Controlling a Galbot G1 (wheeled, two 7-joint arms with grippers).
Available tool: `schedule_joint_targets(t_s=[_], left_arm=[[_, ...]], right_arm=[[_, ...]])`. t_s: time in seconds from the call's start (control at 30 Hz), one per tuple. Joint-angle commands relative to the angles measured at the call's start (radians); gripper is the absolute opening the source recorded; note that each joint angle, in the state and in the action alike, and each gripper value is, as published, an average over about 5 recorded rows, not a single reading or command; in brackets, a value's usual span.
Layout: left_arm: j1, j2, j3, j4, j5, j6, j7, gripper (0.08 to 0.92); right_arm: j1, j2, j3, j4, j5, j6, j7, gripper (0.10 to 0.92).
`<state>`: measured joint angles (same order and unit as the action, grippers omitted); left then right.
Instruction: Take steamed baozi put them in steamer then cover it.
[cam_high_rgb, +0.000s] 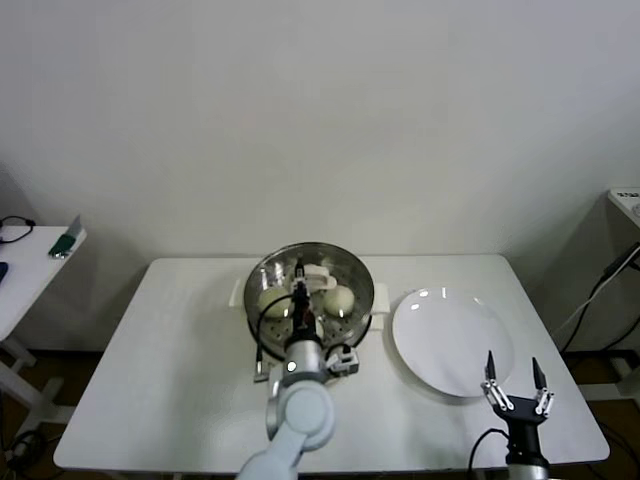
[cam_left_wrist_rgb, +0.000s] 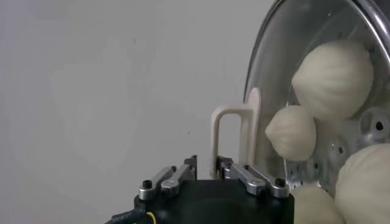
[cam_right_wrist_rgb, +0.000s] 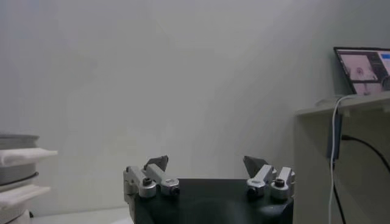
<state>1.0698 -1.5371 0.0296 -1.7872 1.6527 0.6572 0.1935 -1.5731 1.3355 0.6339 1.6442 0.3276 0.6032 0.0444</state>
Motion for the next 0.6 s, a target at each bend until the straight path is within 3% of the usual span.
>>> schedule_joint_targets(t_s=[0.03, 0.3, 0.43, 0.6], left_arm=[[0.017, 0.046, 0.02, -0.112, -0.053, 0.004, 0.053, 0.357], [0.087, 0.159, 0.024, -0.292, -0.234, 0.001, 0.043, 0.591], [0.147, 0.216, -0.056, -0.361, -0.464, -0.09, -0.091, 0.704], [0.208, 0.268, -0.291, -0.424, -0.968, -0.211, -0.239, 0.81]], right_arm=[[0.004, 0.0, 0.0, 0.002, -0.002, -0.013, -0.008, 0.823], [0.008, -0.001, -0.006, 0.003, -0.004, -0.047, -0.032, 0.823], [0.001, 0.002, -0.019, 0.023, 0.012, -0.07, -0.002, 0.823], [-0.019, 0.005, -0.025, 0.084, 0.006, -0.139, 0.026, 0.823]])
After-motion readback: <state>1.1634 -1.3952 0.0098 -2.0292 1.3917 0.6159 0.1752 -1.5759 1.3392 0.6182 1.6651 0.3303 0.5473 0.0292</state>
